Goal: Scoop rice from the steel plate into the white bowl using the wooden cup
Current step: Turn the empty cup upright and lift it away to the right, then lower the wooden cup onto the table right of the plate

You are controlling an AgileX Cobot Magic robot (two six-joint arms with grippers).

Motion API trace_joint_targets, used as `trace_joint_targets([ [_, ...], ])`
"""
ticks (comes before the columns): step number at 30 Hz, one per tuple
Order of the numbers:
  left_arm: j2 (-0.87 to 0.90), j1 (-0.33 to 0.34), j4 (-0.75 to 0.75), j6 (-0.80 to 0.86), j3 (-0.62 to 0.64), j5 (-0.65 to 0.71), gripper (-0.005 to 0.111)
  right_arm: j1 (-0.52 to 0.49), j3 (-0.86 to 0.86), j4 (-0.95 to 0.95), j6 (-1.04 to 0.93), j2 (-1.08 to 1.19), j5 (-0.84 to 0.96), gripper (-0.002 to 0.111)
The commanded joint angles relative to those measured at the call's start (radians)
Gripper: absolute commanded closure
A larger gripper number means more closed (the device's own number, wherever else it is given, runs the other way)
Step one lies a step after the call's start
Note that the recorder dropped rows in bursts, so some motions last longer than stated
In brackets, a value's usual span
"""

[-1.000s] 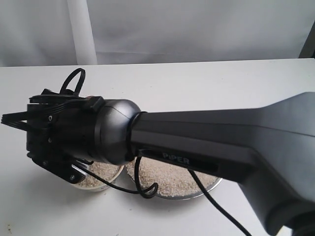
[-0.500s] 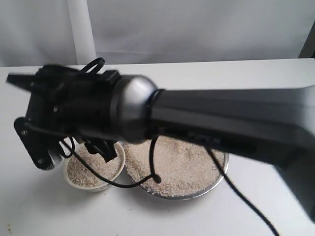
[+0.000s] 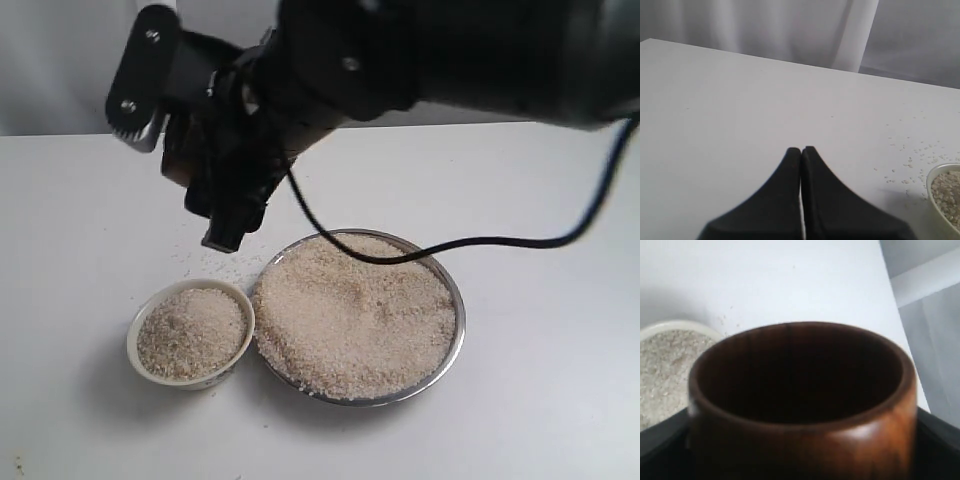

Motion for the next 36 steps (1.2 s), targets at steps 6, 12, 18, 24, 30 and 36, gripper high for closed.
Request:
trace_joint_targets([
  [6,-0.002,0.0,-0.005,-0.002,-0.004,-0.006,0.107,-0.218,0.452,0.145,0.034,-0.354,-0.423,0.108],
  [12,-0.002,0.0,-0.005,-0.002,-0.004,-0.006,0.107,-0.4,0.657,0.122,0.143,-0.524,-0.566,0.108],
  [18,-0.002,0.0,-0.005,-0.002,-0.004,-0.006,0.107,-0.579,0.843,-0.001,0.37,-0.582,-0.777,0.108],
  [24,-0.002,0.0,-0.005,-0.002,-0.004,-0.006,0.107,-0.701,0.987,-0.03,0.45,-0.578,-0.98,0.108],
  [30,-0.002,0.0,-0.005,-0.002,-0.004,-0.006,0.107,-0.768,1.04,-0.011,0.468,-0.392,-1.237,0.108],
  [36,-0.002,0.0,-0.005,-0.002,-0.004,-0.006,0.107,-0.768,1.04,0.114,0.468,-0.07,-1.566,0.108],
])
